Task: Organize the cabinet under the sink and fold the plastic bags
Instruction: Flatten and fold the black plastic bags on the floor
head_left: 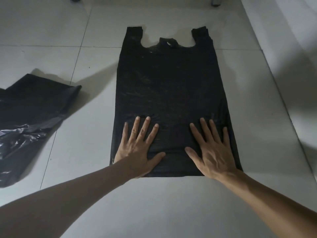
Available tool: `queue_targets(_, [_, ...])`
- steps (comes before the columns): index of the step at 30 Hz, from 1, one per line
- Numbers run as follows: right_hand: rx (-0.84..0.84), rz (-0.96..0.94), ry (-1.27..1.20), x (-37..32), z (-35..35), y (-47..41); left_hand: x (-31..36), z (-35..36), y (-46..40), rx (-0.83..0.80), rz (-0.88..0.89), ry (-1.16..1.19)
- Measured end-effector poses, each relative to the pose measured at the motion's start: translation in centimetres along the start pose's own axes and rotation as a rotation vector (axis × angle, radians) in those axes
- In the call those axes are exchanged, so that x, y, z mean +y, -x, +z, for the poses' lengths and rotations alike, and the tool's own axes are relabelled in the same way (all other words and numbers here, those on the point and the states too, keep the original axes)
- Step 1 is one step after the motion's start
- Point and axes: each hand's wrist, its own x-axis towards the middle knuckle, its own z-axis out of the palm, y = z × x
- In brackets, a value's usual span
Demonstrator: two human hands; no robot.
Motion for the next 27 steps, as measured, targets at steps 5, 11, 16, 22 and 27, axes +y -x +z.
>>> queue_targets(5, [0.023,0.046,-0.018,0.3,-0.4,0.1,0.3,-0.2,0.4,0.008,0.0,0.005])
queue_targets(11, [0.021,0.114,-0.006,1.6,0.1,0.9,-0.3,-0.1,1.5,-0.017,-0.044,0.003])
queue_targets(16, [0.029,0.163,-0.014,1.8,0.2,0.8,-1.1,-0.5,1.8,-0.053,-0.117,-0.028])
queue_targets(22, [-0.079,0.147,0.002,1.9,-0.8,0.9,-1.7,-1.6,1.7,-0.191,-0.08,0.045])
queue_targets(27, [-0.046,0.04,0.044,0.2,-6.6,-0.7,-4.1,-7.5,0.5,-0.299,-0.089,0.153])
